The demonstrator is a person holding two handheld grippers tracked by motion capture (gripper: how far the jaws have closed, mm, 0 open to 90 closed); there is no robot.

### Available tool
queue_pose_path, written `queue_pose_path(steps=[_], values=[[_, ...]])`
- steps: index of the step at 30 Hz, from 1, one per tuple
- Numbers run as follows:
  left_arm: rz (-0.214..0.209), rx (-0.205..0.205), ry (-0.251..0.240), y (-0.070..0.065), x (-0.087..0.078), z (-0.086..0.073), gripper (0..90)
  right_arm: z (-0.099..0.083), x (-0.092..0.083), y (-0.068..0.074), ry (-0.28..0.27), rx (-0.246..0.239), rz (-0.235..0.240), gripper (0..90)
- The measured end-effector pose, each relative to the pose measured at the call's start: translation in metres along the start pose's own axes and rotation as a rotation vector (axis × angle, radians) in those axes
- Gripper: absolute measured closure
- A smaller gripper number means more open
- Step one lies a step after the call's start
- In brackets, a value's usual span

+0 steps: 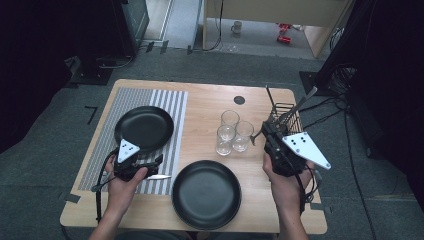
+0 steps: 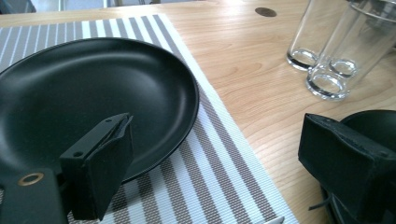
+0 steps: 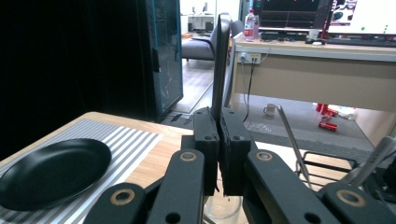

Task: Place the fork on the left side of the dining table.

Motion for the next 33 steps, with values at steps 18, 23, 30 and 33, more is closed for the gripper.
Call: queue_pose_path(steps=[18,23,30,33], values=[[-0.048,0.027,-0.011,-0.022,0.004,0.008,10.9,-0.001,0.014,0.026,-0.001,0.001,0.068,88.1],[-0.069,0.030,-0.017,-0.030,0.006,0.010,10.9,-0.001,0.017,0.033,0.000,0.000,0.086,88.1],[-0.092,0.049,-0.021,-0.040,0.007,0.013,10.9,-0.002,0.021,0.042,0.004,-0.003,0.108,88.1],[-0.105,0.056,-0.021,-0.045,0.008,0.015,10.9,-0.002,0.023,0.046,0.006,-0.007,0.116,88.1]])
Point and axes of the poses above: each handheld gripper's, and its own axes: x roughly forward along the jaws, z roughly out of its top, y roughly to its left, the point moved 2 cm from there along x, roughly forward along the jaws, and after that the axes turned 7 degrees about z, right-handed, at the moved point
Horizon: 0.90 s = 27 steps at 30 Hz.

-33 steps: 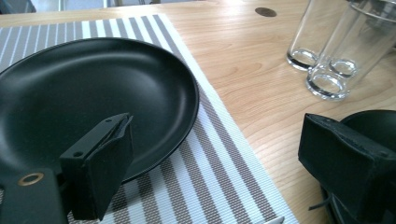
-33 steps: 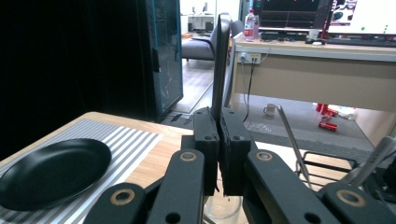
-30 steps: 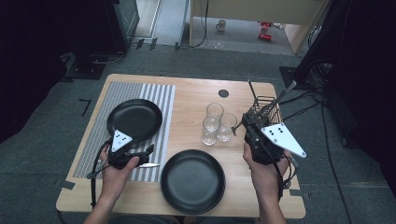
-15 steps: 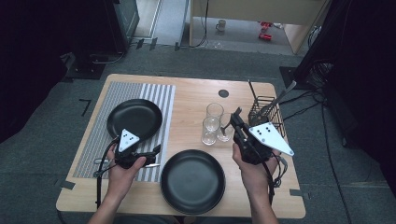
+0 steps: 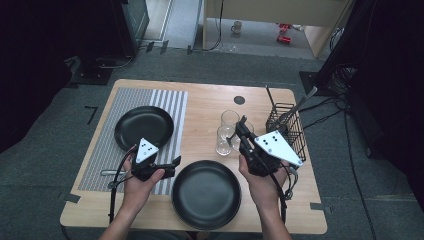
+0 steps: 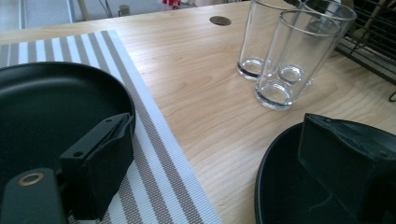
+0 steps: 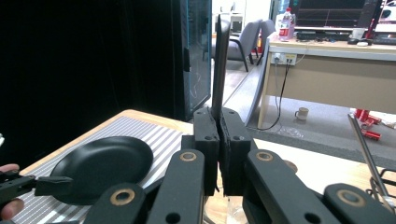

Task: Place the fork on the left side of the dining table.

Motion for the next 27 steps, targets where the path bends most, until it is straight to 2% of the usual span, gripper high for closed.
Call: queue_pose_path(steps=[15,27], values=[[-0.049,0.029,-0.008,-0.022,0.007,0.006,10.9,-0.001,0.009,0.013,0.005,0.000,0.038,88.1],[-0.088,0.034,-0.028,-0.035,0.009,0.013,12.0,-0.003,0.015,0.024,0.007,0.005,0.068,88.1]])
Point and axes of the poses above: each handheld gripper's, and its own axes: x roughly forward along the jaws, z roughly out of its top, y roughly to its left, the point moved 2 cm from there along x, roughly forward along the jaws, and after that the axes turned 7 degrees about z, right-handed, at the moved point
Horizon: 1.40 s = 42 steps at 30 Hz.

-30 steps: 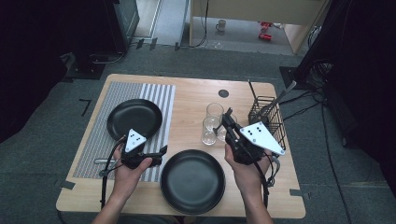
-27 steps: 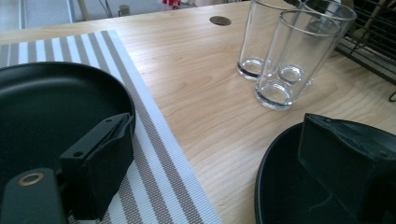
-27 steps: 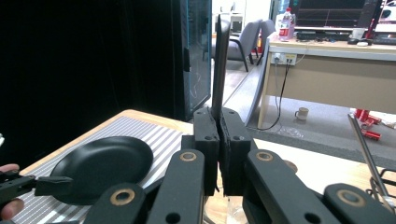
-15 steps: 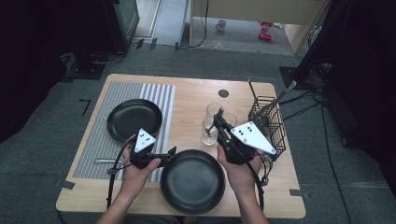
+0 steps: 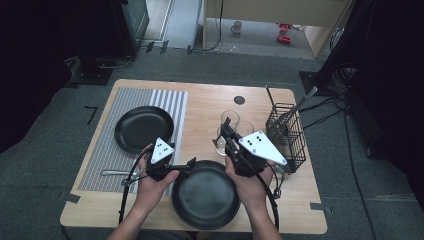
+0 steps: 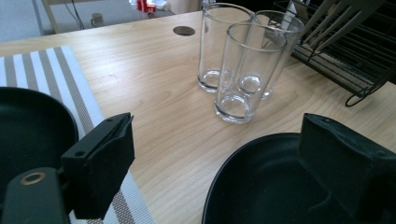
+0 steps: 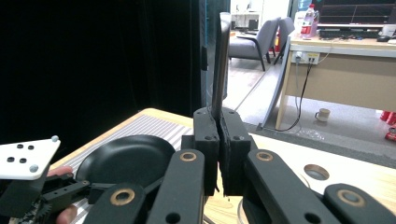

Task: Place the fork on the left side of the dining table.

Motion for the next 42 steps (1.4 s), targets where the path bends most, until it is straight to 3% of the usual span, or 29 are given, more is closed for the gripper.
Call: queue_pose_path(steps=[19,31,42], values=[[-0.063,0.047,-0.030,-0.024,0.009,0.006,12.6,-0.004,0.007,0.012,0.003,0.009,0.033,88.1],[-0.066,0.073,-0.050,-0.034,0.012,0.011,15.1,-0.006,0.011,0.021,0.004,0.011,0.052,88.1],[-0.014,0.078,-0.110,-0.041,0.010,0.014,40.2,-0.008,0.014,0.028,0.004,0.020,0.062,88.0]])
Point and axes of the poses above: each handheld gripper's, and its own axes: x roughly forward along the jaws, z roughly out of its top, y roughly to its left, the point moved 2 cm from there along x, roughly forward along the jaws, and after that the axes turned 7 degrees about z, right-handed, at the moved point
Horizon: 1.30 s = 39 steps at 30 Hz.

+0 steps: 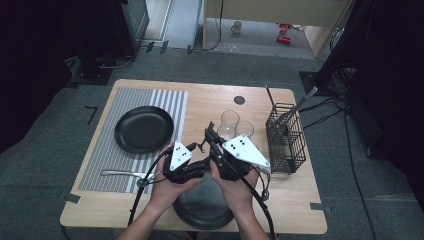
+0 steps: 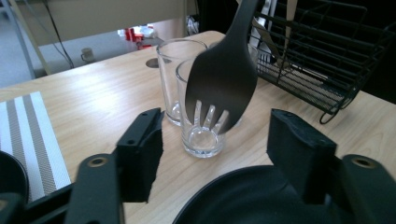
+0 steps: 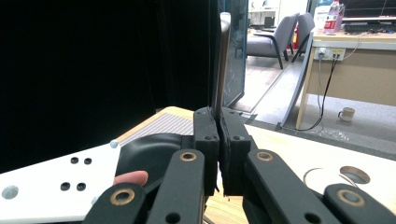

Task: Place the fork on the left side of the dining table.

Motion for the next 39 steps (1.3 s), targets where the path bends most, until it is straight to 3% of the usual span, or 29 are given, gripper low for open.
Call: queue_pose_path(steps=[9,13,19,22,24,28,39], values=[[0.010,-0.024,-0.039,-0.001,-0.002,0.004,64.8,-0.003,0.001,0.002,0.013,0.004,0.000,88.0],[-0.037,-0.064,-0.034,0.002,-0.002,0.004,68.3,-0.003,0.000,0.003,0.011,0.003,0.005,87.6],[-0.092,-0.070,-0.022,0.004,-0.002,0.002,72.2,-0.004,0.000,0.001,0.013,0.003,0.027,85.2],[-0.075,-0.092,-0.027,0.008,-0.003,0.002,87.7,-0.006,0.000,0.000,0.017,0.001,0.039,81.1],[-0.066,-0.103,-0.031,0.012,-0.004,0.002,88.5,-0.006,0.001,0.002,0.015,-0.008,0.051,80.9],[-0.088,-0.119,-0.017,0.014,-0.005,0.002,88.7,-0.008,0.002,0.002,0.015,-0.008,0.067,80.6],[-0.131,-0.150,-0.031,0.019,-0.009,0.004,88.8,-0.029,0.015,0.001,0.077,0.005,0.112,82.8]])
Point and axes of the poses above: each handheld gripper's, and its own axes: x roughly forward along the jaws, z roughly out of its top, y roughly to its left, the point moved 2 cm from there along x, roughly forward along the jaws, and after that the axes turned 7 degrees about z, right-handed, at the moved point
